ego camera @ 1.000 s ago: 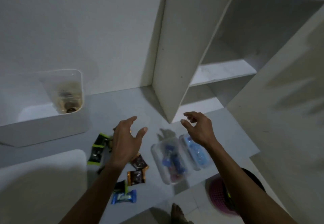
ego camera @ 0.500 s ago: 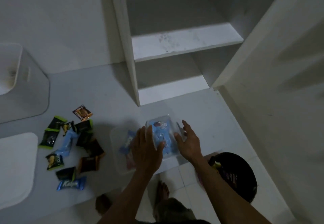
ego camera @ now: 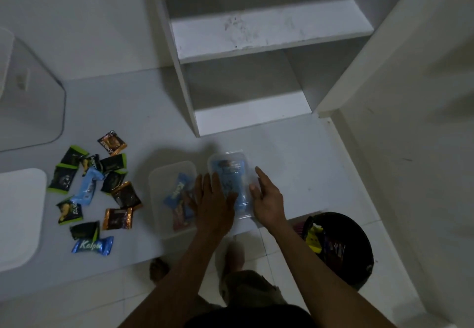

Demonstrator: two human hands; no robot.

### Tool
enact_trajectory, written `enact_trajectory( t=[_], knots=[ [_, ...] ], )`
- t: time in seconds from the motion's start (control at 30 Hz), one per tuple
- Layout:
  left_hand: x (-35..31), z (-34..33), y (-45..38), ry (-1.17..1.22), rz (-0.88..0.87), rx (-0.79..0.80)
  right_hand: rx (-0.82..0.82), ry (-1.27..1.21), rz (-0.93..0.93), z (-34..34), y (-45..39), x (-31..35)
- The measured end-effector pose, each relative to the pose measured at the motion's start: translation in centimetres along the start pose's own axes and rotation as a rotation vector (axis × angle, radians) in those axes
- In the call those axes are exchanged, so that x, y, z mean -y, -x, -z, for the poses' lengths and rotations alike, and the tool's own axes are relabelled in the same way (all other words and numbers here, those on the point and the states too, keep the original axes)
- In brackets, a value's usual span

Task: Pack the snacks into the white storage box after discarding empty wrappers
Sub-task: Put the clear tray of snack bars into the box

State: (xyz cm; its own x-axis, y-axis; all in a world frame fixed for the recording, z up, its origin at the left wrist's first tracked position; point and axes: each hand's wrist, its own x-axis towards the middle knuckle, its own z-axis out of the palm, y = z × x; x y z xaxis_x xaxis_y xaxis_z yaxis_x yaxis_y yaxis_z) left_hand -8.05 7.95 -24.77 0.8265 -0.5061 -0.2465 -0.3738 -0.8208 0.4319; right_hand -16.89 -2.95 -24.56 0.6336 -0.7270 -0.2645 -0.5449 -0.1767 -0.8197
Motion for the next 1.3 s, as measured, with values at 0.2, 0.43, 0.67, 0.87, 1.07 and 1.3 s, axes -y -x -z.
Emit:
enact_trajectory(
  t=[0.2,0.43,0.67,0.87,1.07,1.3],
  knots=[
    [-0.9,4.2,0.9,0.179,-0.043,-0.099,-0.044,-0.138,0.041,0.5,1.2,3.2],
    [6.3,7.7,1.8,0.199,0.022,-0.153,0.095,-0.076,0.156,-4.1,3.2,8.4],
    [9.8,7.6,2.7,0.178,0.110,-0.109,0.179,-0.025,0.116,-6.8,4.7,9.6],
    [10.9,7.0,2.1,0.198,0.096,-0.104,0.184,-0.010,0.068,-7.3,4.8,9.7],
    [11.7,6.6,1.4,0.407,0.009,-0.090,0.196,-0.056,0.073,-7.7,4.7,9.8],
    [10.8,7.5,2.4,0.635,0.015,-0.094,0.258,-0.088,0.081,-8.2,5.0,9.6]
  ],
)
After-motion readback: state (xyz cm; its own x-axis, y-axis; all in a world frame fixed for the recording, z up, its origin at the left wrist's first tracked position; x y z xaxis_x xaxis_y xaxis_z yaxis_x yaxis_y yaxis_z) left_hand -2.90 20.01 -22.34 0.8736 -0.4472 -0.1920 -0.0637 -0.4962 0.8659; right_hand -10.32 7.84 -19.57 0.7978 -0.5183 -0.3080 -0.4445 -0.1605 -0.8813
